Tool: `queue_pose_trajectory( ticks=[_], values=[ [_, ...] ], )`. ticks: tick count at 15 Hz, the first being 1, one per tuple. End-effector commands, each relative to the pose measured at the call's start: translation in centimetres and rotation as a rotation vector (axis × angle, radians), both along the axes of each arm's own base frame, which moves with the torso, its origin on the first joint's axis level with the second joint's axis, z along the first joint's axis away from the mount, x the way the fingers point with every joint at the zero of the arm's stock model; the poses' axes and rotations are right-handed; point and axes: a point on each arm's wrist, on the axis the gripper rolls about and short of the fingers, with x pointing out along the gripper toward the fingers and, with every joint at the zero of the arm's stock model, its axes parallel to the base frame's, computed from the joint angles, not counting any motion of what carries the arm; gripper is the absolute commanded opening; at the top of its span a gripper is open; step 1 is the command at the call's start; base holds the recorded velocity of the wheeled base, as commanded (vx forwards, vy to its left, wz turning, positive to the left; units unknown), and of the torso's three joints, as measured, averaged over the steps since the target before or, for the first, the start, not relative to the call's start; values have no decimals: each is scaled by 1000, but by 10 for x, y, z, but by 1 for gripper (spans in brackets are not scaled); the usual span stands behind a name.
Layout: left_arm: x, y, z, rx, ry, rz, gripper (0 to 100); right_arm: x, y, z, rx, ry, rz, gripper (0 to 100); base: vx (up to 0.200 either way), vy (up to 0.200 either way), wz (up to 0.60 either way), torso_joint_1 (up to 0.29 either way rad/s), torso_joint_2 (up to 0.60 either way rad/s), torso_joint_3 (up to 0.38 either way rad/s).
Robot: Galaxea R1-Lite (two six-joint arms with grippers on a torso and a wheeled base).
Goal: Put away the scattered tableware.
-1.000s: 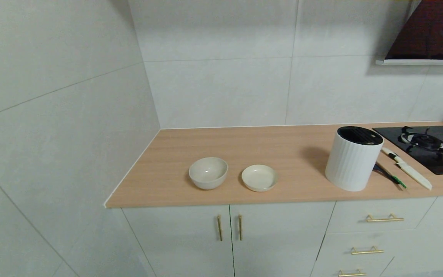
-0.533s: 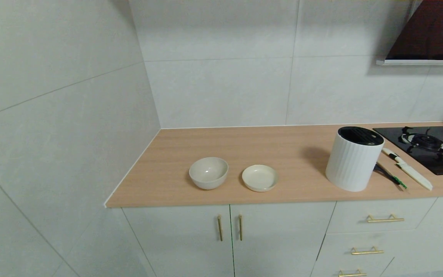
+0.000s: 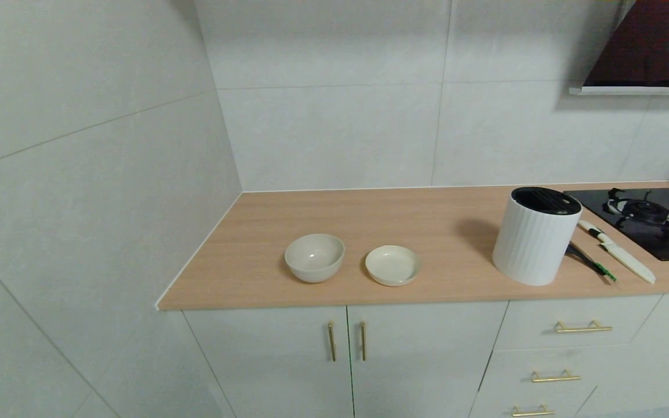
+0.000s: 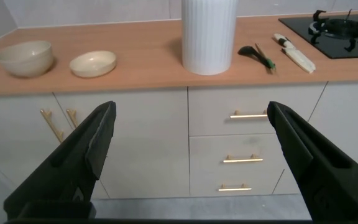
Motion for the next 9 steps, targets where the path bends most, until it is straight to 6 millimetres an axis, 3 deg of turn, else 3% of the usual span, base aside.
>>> queue_pose_trajectory(
  ticks=[1,9],
  values=[
    [0,0,0,0,0,0,100,0,0,0,0,0,0,100,0,0,0,-168,359,188],
    [0,0,0,0,2,0,100,0,0,0,0,0,0,100,0,0,0,-197,441,234]
  ],
)
